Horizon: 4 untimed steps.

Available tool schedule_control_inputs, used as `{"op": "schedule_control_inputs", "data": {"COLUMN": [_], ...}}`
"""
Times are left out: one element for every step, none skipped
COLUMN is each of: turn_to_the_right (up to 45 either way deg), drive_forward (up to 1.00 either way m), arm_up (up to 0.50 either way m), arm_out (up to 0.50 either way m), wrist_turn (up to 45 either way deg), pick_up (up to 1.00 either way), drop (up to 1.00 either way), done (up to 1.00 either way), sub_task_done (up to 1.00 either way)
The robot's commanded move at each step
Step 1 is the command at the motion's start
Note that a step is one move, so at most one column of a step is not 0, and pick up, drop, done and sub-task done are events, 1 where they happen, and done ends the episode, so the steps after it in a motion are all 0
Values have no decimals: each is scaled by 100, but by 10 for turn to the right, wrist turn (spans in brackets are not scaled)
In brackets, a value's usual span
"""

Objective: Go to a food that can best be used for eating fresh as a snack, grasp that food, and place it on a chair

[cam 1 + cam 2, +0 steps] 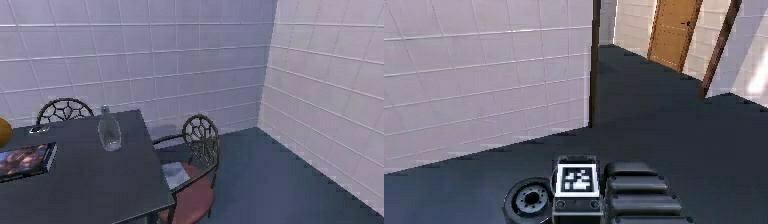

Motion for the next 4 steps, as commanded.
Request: {"op": "schedule_control_inputs", "data": {"turn_to_the_right": [0,-450,-450,-450], "drive_forward": [15,0,0,0], "arm_up": [0,0,0,0], "arm_out": [0,0,0,0], "wrist_turn": [0,0,0,0], "pick_up": [0,0,0,0], "drop": [0,0,0,0], "done": [0,0,0,0], "sub_task_done": [0,0,0,0]}}
